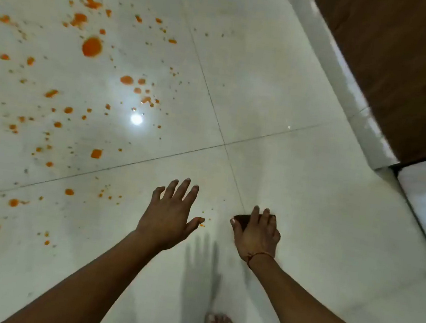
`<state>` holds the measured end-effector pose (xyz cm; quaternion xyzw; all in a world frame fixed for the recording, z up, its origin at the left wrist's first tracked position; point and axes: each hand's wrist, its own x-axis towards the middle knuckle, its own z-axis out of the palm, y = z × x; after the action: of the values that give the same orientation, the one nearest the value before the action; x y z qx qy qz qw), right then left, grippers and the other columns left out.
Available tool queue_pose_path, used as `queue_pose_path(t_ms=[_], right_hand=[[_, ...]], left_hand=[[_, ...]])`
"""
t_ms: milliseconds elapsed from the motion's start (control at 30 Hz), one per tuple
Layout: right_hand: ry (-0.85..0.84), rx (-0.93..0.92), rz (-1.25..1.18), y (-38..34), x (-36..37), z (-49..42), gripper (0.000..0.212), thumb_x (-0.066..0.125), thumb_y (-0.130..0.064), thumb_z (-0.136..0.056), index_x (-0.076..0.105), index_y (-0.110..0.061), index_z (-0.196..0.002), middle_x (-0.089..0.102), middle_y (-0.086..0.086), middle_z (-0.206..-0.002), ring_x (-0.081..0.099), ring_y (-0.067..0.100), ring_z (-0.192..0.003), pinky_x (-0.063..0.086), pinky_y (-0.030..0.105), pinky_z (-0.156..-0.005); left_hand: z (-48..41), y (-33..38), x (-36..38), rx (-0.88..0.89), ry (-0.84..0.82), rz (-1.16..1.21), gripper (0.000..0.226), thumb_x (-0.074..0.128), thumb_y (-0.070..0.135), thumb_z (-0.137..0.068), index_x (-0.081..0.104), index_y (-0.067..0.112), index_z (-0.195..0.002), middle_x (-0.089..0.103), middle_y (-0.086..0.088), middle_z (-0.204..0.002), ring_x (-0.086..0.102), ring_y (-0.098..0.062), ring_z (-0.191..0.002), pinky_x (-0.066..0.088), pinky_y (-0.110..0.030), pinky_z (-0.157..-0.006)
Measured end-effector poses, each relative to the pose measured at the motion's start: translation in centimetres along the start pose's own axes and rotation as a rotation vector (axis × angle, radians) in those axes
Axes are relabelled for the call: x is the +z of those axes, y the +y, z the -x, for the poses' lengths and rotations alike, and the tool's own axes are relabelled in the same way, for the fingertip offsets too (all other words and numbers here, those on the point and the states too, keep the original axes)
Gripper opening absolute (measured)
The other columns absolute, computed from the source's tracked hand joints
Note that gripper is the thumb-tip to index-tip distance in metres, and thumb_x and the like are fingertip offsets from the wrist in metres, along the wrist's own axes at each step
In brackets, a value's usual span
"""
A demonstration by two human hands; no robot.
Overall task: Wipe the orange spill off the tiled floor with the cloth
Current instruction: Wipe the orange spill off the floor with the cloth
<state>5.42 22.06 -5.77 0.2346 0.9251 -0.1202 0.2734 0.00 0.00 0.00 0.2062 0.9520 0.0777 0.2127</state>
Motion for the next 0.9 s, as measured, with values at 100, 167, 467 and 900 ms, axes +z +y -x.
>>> queue_pose_path(t_ms=[100,167,467,900], right_hand=[[0.055,0.259,-0.09,2.0,6.4,-4.4,0.088,0.029,-0.065,-0.094,-0.003,-0.009,-0.154,-0.003,0.019,-0.161,0.001,0.035,-0.147,0.011,0.053,-0.117],[0.159,0.374,-0.218,1.6,9.3,-6.4,0.09,0.028,-0.064,-0.094,0.0,-0.004,-0.153,0.002,0.023,-0.16,0.002,0.036,-0.147,0.011,0.055,-0.116],[0.39,-0.444,0.086,-9.3,14.8,-4.9,0.078,0.038,-0.057,-0.089,0.023,-0.016,-0.154,0.02,0.013,-0.16,0.017,0.032,-0.147,0.01,0.05,-0.116],[0.36,-0.555,0.117,-13.4,14.8,-6.2,0.076,0.036,-0.059,-0.087,0.021,-0.025,-0.154,0.017,0.011,-0.161,0.013,0.032,-0.148,0.012,0.054,-0.116]], left_hand=[[-3.7,-1.6,6.9,0.016,-0.066,-0.039,0.085,0.005,0.067,-0.083,0.019,0.018,-0.152,0.015,-0.009,-0.161,0.016,-0.032,-0.147,0.021,-0.049,-0.113],[-5.3,-3.5,9.8,0.033,-0.044,-0.065,0.078,0.018,0.065,-0.09,0.024,0.017,-0.151,0.017,-0.01,-0.16,0.018,-0.033,-0.146,0.022,-0.049,-0.113],[-8.0,-14.1,11.0,0.042,0.1,-0.19,0.069,0.03,0.054,-0.088,0.051,0.009,-0.135,0.044,-0.017,-0.147,0.044,-0.038,-0.133,0.037,-0.052,-0.102],[-6.2,-16.9,10.8,0.068,0.043,-0.314,0.052,0.032,0.029,-0.087,0.057,0.014,-0.129,0.055,-0.011,-0.138,0.052,-0.033,-0.126,0.041,-0.051,-0.1]])
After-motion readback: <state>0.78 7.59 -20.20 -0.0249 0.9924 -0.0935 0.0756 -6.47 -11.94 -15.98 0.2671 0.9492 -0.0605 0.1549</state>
